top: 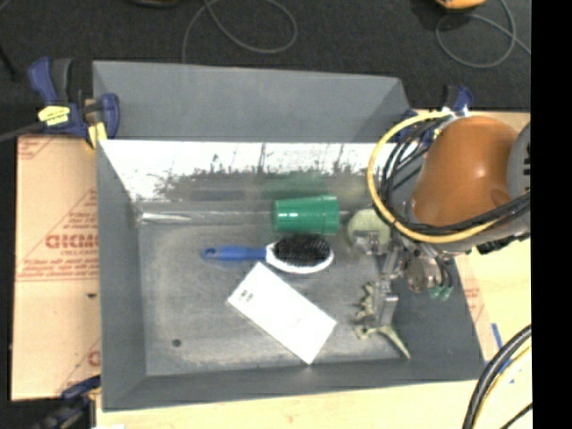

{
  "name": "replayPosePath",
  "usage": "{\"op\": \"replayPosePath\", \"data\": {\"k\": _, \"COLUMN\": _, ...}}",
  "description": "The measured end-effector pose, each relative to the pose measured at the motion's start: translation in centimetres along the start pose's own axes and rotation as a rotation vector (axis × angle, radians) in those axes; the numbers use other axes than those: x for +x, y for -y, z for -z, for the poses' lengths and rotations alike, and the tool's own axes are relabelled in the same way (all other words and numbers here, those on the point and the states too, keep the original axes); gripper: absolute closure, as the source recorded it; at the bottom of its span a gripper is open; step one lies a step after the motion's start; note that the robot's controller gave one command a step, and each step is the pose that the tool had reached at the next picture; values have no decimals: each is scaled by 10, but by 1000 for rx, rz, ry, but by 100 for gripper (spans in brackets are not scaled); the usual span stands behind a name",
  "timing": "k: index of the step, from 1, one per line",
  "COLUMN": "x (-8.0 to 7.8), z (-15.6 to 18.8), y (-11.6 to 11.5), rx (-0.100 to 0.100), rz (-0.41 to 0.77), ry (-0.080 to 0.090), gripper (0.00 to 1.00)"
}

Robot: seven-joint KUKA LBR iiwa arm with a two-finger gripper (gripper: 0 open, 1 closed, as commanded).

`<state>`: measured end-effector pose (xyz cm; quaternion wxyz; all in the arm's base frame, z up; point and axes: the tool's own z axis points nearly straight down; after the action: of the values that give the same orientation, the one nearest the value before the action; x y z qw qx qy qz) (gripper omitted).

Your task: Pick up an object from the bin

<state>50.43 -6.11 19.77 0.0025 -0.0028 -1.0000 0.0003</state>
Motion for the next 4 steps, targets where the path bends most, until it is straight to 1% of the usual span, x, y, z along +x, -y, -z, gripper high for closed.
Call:
{"op": "replayPosePath", "data": {"k": 1, "x": -2, "z": 4, "y": 0, "rx": 1, "rz": 2, "ry": 8, "gripper": 0}}
{"op": "replayPosePath", "data": {"k": 2, "x": -47, "z": -58, "y": -9, "rx": 2, "rz": 48, "ry": 16, "gripper": 0}}
{"op": "replayPosePath", "data": {"k": 3, "x": -71, "z": -73, "y": -27, "rx": -1, "rz": 44, "ry": 4, "gripper": 0}}
{"op": "replayPosePath", "data": {"k": 4, "x": -96, "z": -51, "y": -32, "rx": 1, "rz": 118, "ry": 12, "gripper": 0}}
